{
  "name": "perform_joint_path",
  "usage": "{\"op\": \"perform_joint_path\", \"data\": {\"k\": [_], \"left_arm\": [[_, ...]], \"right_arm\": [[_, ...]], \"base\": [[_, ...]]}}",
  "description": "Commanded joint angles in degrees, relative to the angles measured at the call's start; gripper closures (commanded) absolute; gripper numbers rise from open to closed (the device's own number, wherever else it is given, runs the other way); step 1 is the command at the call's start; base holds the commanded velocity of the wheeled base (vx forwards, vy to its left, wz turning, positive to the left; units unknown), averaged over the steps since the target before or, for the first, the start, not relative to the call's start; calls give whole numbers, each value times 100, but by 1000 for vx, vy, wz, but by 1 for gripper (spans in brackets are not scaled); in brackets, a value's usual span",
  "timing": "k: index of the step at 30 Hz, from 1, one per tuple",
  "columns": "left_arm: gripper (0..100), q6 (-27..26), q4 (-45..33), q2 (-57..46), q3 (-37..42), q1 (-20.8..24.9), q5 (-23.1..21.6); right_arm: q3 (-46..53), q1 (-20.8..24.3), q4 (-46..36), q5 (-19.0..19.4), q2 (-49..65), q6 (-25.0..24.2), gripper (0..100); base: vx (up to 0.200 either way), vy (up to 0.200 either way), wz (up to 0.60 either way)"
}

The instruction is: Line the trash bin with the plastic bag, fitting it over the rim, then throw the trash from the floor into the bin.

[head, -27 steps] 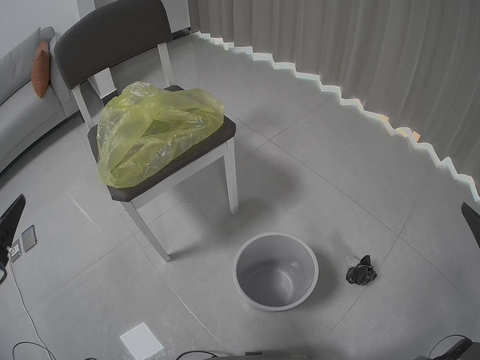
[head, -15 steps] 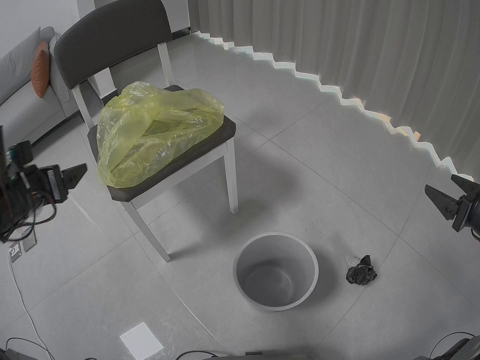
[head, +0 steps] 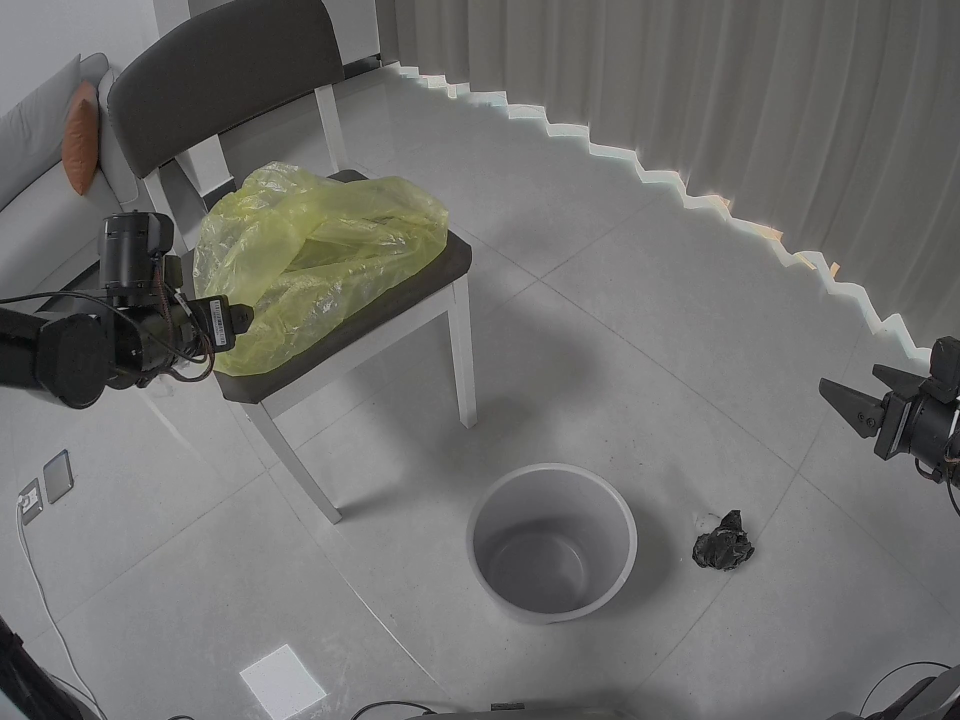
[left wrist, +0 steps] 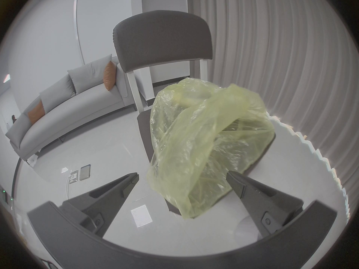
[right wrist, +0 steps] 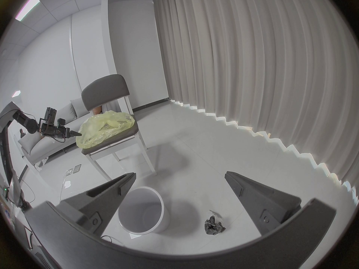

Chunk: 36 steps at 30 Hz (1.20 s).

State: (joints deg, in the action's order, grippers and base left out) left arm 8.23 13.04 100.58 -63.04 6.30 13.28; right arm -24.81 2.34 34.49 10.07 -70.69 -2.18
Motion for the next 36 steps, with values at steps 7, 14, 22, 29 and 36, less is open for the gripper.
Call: {"op": "perform_joint_path", "data": {"k": [7,14,22,29,36], "left_arm": [[0,3,5,752,-464,-191,105],[100,21,128,954,-666,-226,44],[100,12,401,945,-675,-173,35],[100,-41,401,84,-552,213,-150],[100,-937,-206,-1384,-525,1084,-730]], "right_arm": [[20,-32,5,13,-85,-45,0],[37,-23,5,21,-164,-45,0],[55,12,14,21,-138,-45,0],[73,38,14,21,-138,-45,0],[108,65,14,30,-94,-28,0]], "base": [[0,0,0],[0,0,0],[0,0,0],[0,0,0],[0,0,0]]}}
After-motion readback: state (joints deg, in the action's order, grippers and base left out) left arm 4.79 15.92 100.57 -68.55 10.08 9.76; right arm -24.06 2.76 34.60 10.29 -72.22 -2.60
